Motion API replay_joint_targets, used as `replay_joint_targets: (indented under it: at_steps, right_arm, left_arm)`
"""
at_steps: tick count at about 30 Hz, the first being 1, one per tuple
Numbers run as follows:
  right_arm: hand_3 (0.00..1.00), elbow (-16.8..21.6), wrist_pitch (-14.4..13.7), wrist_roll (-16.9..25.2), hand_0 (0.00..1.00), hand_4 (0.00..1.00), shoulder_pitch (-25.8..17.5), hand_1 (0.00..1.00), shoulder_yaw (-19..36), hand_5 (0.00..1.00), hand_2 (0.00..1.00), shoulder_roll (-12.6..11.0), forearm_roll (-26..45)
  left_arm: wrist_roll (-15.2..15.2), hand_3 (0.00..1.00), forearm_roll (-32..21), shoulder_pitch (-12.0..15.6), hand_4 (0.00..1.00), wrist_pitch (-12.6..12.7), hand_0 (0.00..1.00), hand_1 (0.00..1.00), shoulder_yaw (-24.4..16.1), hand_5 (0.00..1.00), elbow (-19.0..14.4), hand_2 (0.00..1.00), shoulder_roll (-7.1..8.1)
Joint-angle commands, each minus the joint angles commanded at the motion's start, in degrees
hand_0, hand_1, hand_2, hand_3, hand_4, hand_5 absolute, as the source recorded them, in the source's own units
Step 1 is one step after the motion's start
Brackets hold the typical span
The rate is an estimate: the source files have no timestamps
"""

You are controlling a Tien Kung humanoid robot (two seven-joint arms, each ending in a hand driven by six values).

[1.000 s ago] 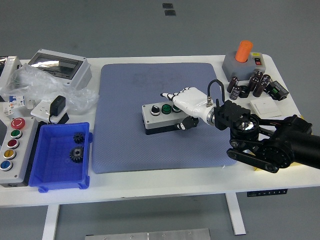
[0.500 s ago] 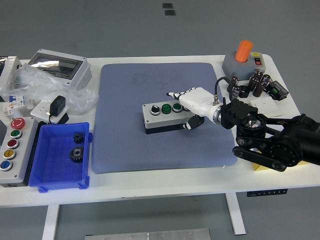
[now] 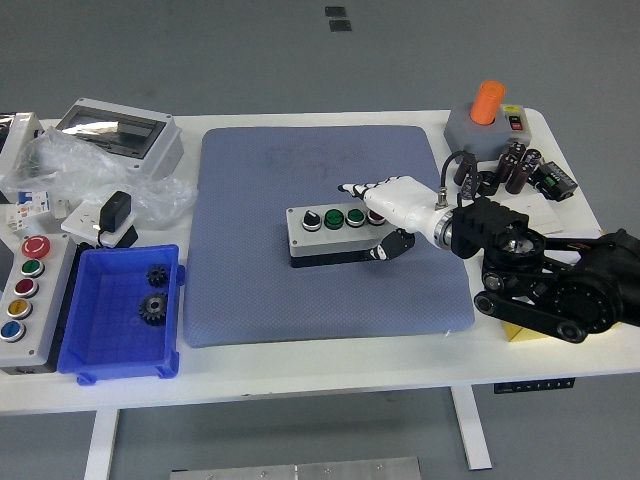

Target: Pick up the button,place it on the desk,press the button,press the button

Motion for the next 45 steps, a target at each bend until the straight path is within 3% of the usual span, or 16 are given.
replay_joint_targets:
  at_steps: [10, 15, 21, 25, 29, 32, 33, 38, 39, 44, 45]
  right_arm:
    - [0.998, 2.43, -0.23, -0.49, 0.839, 0.892, -0.32, 0.786, 0.88, 0.152, 0.901, -1.59, 1.42]
    - [0.998, 3.92, 0.2, -0.55, 0.841, 0.894, -1.37, 0.786, 5.35, 0.163, 0.903, -2.92, 1.3]
    - [0.998, 10.72, -0.22, -2.99, 0.848, 0.902, -5.69, 0.789, 13.74, 0.176, 0.919, -9.21, 3.17]
    - [0.998, 16.54, 5.44, -10.42, 0.848, 0.902, -7.89, 0.789, 19.73, 0.176, 0.919, -14.47, 3.84]
    - [0.998, 21.9, 13.83, -19.36, 0.846, 0.889, -6.58, 0.798, 23.32, 0.208, 0.911, -17.88, 8.61]
    - [0.998, 24.75, 19.71, -25.85, 0.846, 0.889, -5.01, 0.798, 23.08, 0.208, 0.911, -17.23, 12.32]
    - [0.998, 25.23, 21.66, -26.43, 0.702, 0.532, -4.39, 0.674, 22.89, 0.193, 0.535, -16.67, 13.68]
    - [0.998, 25.19, 29.04, -26.43, 0.702, 0.532, -1.8, 0.674, 22.34, 0.193, 0.535, -14.27, 16.87]
    - [0.998, 25.07, 30.14, -26.43, 0.516, 0.221, -1.36, 0.52, 22.33, 0.002, 0.305, -13.84, 17.06]
    - [0.998, 23.97, 33.49, -26.43, 0.516, 0.221, 0.31, 0.52, 22.39, 0.002, 0.305, -11.81, 17.22]
    - [0.998, 23.69, 33.67, -26.43, 0.419, 0.187, 0.47, 0.424, 22.29, 0.002, 0.287, -11.57, 17.26]
  left_arm:
    - [0.01, 0.606, 0.02, 0.09, 0.564, 0.17, 0.65, 0.655, 0.0, 0.198, 0.0, 0.528, -0.05]
    - [-0.01, 0.605, 0.19, 0.15, 0.561, 0.18, 0.65, 0.655, -0.13, 0.193, 0.0, 0.528, -0.14]
    - [-0.09, 0.606, 0.09, 0.29, 0.551, 0.19, 0.65, 0.655, -0.18, 0.179, 0.0, 0.529, -0.27]
    - [0.2, 0.606, -0.28, 0.82, 0.551, 0.31, 0.65, 0.655, 0.09, 0.179, 0.0, 0.529, -0.25]
    - [0.63, 0.606, -0.36, 1.18, 0.549, 0.51, 0.65, 0.655, 0.02, 0.175, 0.0, 0.529, -0.17]
    - [1.03, 0.606, 0.0, 1.18, 0.549, 0.68, 0.65, 0.655, -0.41, 0.175, 0.0, 0.529, -0.11]
    - [1.18, 0.605, 0.22, 1.14, 0.546, 0.73, 0.65, 0.656, -0.62, 0.172, 0.0, 0.529, -0.08]
    - [1.52, 0.605, 0.63, 1.0, 0.546, 0.86, 0.65, 0.656, -1.15, 0.172, 0.0, 0.529, -0.08]
    - [1.6, 0.605, 0.71, 1.0, 0.545, 0.87, 0.649, 0.655, -1.26, 0.171, 0.0, 0.529, -0.13]
    - [1.99, 0.605, 1.15, 0.92, 0.545, 0.87, 0.649, 0.655, -1.8, 0.171, 0.0, 0.529, -0.36]
    - [2.01, 0.605, 1.18, 0.9, 0.545, 0.87, 0.649, 0.654, -1.85, 0.171, 0.0, 0.528, -0.37]
